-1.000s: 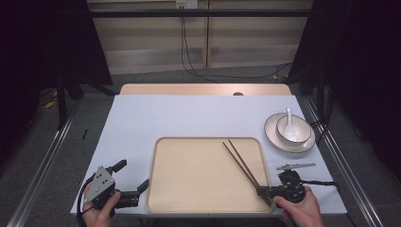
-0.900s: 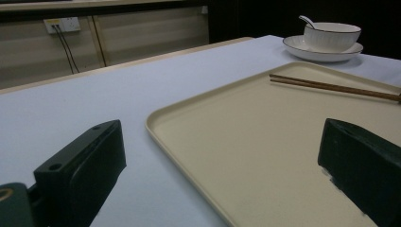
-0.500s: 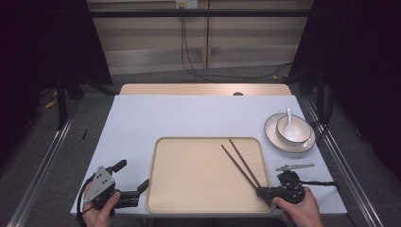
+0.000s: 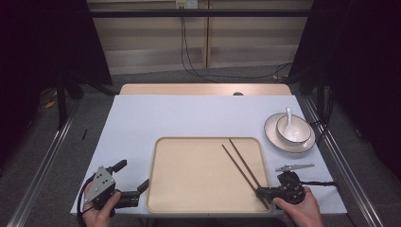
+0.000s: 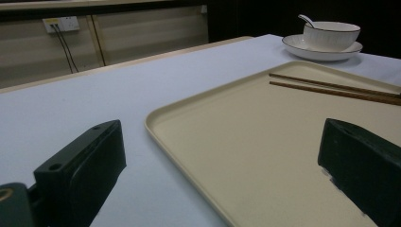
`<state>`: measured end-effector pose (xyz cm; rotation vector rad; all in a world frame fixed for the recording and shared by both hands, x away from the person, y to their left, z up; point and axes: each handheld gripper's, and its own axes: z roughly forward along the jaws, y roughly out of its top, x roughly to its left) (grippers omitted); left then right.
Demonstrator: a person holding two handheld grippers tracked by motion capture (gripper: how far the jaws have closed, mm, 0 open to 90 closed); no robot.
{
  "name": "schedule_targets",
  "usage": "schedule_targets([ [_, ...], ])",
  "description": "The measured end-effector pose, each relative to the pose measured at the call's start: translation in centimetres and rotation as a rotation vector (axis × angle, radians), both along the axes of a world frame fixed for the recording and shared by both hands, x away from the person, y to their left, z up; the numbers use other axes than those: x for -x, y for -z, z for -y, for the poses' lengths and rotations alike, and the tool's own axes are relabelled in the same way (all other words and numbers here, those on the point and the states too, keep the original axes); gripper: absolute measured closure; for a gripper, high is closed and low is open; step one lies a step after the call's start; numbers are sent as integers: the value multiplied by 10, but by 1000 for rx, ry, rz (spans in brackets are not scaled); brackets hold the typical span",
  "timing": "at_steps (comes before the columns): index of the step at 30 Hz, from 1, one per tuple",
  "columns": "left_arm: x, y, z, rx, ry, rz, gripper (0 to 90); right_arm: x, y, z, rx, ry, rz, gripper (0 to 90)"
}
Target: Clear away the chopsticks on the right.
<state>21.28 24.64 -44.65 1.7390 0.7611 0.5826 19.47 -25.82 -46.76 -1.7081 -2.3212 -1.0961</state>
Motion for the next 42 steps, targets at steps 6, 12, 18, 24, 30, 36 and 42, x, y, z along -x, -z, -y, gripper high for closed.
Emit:
schedule_targets([
  [6,0,0,0,-4,-1,5,17,2,-4,4,-29,-30,43,712],
  [12,1,0,0,-1,-8,2,17,-1,-10,11,-21,-35,146,508],
  [18,0,0,-1,-1,-9,-4,17,-6,-21,30,4,-64,290,260],
  [24,1,0,0,1,-13,-10,18,-6,-25,49,-14,-110,341,103],
  [30,6,0,-1,5,-17,-9,19,2,-29,72,29,-47,447,104],
  [36,13,0,-9,21,-50,-12,18,13,-26,94,24,14,524,102],
  [42,18,0,-12,25,-60,-10,18,27,-19,121,23,110,577,83],
])
